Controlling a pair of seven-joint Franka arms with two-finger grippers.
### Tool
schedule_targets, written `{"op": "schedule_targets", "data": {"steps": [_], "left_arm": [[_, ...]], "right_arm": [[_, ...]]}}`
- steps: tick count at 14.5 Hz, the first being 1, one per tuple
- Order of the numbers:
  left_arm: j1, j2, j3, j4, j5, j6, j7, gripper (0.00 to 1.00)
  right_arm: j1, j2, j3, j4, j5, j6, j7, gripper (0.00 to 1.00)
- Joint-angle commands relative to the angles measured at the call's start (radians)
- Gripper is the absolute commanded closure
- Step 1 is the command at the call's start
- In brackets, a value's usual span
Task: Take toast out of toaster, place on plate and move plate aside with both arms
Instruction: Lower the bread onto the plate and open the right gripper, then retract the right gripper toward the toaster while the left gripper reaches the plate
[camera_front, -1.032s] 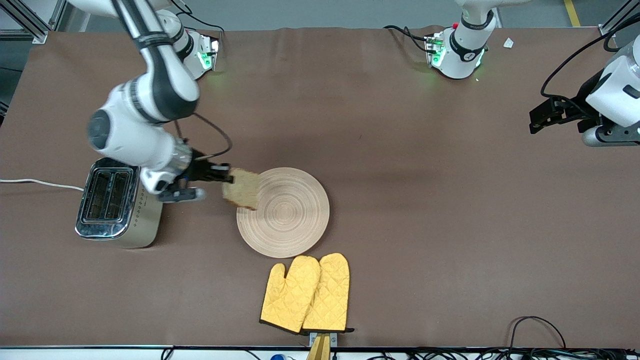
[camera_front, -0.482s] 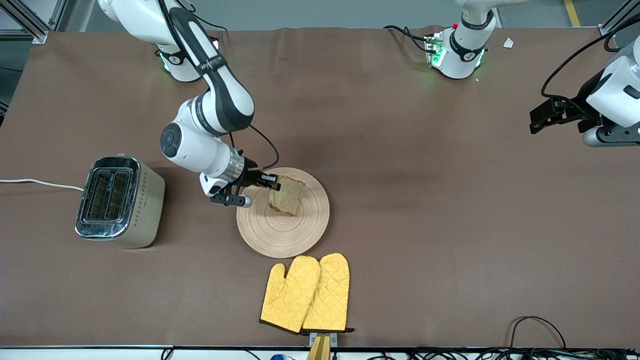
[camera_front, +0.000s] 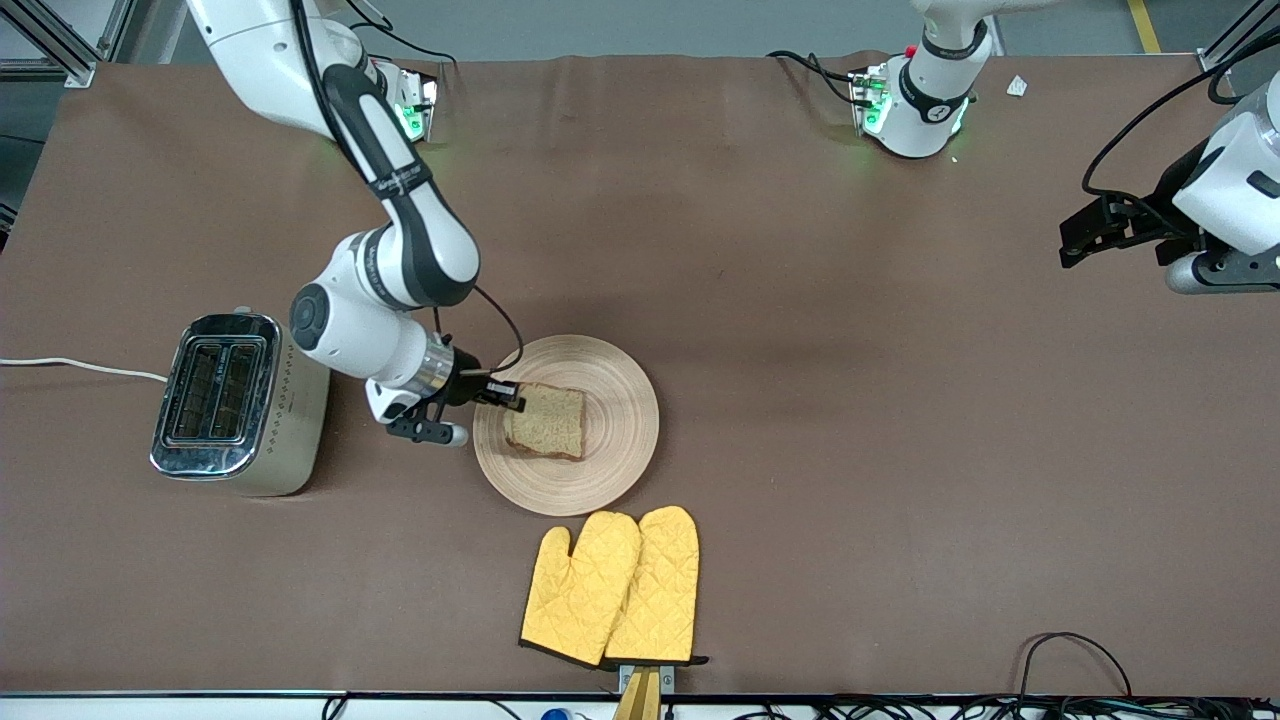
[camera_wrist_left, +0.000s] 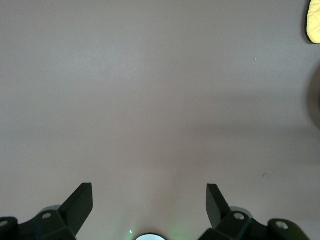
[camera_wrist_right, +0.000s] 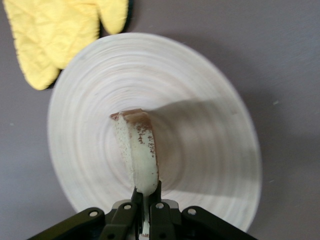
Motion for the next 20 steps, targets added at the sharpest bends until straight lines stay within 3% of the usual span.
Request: {"op": "schedule_targets", "data": {"steps": [1,4,7,12,14,18,20], "left_arm": [[0.005,0.011,-0.003,0.026,0.005,-0.021,0.023,0.00],[0.005,0.011,-0.003,0.026,0.005,-0.021,0.023,0.00],[0.006,0.011,-0.003,0.027,0.008,-0.021,0.043,0.00],[0.006,0.032,-0.001,0.026,-0.025,-0.006,0.073,0.00],[0.005,0.075,-0.001,0.021,-0.108,0.026,0.072,0.00],[-0.003,0.194,-0.011,0.017,-0.240,0.119,0.075,0.00],[-0.004,0.237,-0.014,0.017,-0.271,0.143,0.080,0.00]], "right_arm": [[-0.017,0.013,0.009,-0.018,0.024,0.002,-0.034,0.88],[-0.035,0.016,0.009,-0.021,0.023,0.001,-0.037,0.27],[-0.060,0.013,0.002,-0.019,0.015,-0.031,-0.037,0.01],[-0.107,-0.014,-0.024,0.013,-0.270,-0.133,-0.046,0.00],[-0.106,-0.077,-0.057,0.001,-0.304,-0.156,-0.045,0.00],[-0.109,-0.227,-0.157,0.010,-0.385,-0.373,-0.037,0.00],[-0.109,-0.309,-0.211,0.054,-0.514,-0.511,-0.046,0.00]]}}
